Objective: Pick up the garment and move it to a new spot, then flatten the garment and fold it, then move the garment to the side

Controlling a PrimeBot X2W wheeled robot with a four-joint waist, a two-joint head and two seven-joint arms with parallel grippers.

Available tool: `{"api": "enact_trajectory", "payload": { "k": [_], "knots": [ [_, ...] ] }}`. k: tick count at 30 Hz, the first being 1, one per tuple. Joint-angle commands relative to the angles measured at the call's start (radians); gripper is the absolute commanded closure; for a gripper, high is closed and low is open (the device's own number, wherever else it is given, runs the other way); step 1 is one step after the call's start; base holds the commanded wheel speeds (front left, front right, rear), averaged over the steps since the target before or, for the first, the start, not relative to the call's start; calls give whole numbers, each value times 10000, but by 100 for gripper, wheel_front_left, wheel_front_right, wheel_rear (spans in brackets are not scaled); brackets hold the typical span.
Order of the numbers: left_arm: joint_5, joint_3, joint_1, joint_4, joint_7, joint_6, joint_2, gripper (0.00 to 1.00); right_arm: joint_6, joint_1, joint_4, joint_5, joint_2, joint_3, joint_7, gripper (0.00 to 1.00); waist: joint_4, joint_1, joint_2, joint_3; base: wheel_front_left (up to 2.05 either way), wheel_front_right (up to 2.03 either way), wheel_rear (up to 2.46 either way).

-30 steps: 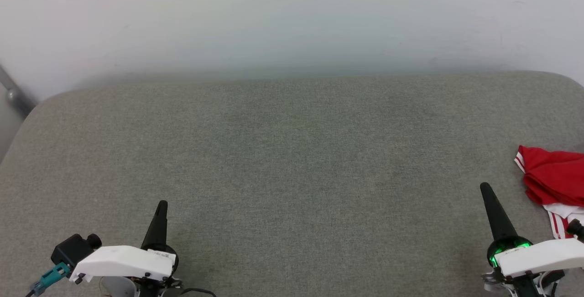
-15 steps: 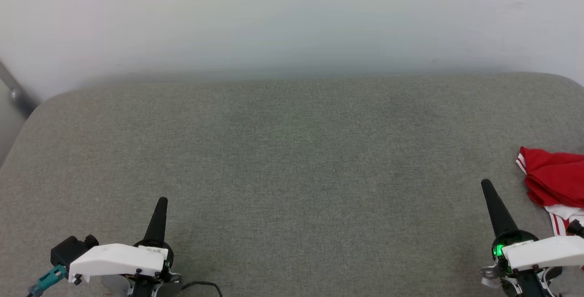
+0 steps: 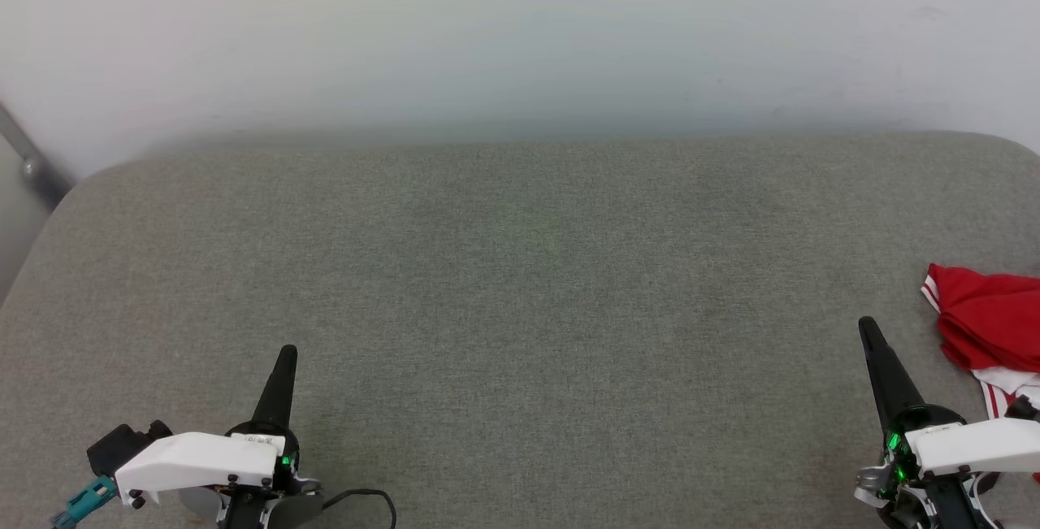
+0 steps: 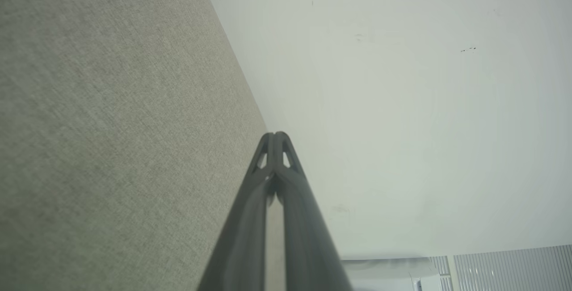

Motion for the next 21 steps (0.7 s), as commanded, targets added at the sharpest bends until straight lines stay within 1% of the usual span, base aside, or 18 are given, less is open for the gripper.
{"api": "enact_trajectory", "payload": {
  "k": [1,21],
  "knots": [
    [-184,87,-220,-9,71,-92,-25,100,1,-231,13,242,32,-38,29,100,5,0,0,-2,0,0,0],
    [-1421,469,-329,126,469,-357,-271,100,1,-429,410,1669,127,-165,172,100,68,0,0,-36,0,0,0]
  ]
}}
